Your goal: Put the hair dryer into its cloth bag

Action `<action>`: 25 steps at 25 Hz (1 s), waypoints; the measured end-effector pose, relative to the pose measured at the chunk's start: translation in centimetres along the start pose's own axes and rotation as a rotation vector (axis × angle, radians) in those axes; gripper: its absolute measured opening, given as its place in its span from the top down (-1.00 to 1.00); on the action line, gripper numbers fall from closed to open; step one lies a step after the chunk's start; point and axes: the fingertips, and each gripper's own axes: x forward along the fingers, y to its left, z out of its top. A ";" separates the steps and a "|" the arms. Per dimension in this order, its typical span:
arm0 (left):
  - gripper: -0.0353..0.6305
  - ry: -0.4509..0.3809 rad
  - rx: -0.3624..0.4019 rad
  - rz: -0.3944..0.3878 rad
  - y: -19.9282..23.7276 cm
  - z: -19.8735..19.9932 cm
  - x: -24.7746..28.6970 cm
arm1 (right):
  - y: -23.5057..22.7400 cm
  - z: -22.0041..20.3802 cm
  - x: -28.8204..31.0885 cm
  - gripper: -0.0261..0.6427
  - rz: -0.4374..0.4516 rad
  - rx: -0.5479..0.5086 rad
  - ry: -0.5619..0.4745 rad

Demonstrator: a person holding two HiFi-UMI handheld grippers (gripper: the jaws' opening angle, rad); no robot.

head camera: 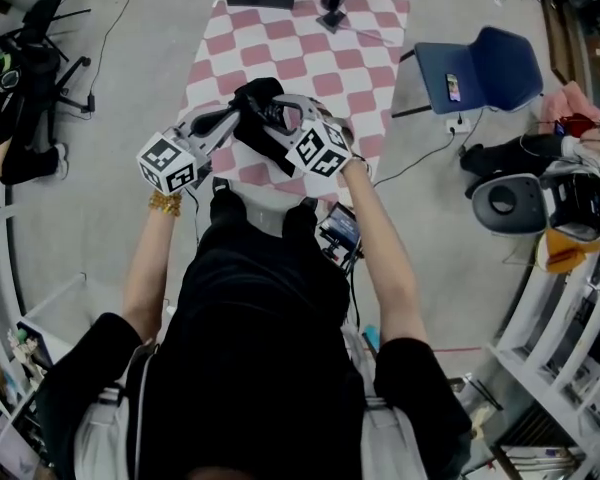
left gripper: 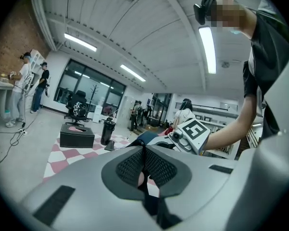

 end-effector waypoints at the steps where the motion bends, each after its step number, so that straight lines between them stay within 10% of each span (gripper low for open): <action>1: 0.83 0.000 0.005 -0.001 -0.1 0.1 -0.1 | -0.1 0.0 -0.7 0.29 0.010 0.044 -0.030; 11: 0.83 -0.027 -0.030 0.020 0.4 0.3 -0.4 | -3.0 -3.8 -4.4 0.24 0.181 0.764 -0.434; 16: 0.83 -0.014 -0.022 0.019 0.3 0.5 0.0 | -7.7 -8.0 -4.1 0.35 0.071 1.287 -0.722; 19: 0.83 -0.013 -0.019 0.021 0.3 0.6 -0.1 | -7.8 -10.9 -1.7 0.48 -0.047 1.361 -0.568; 25: 0.83 -0.013 -0.016 0.027 0.3 0.6 -0.3 | -4.4 -10.6 2.5 0.46 0.056 1.264 -0.336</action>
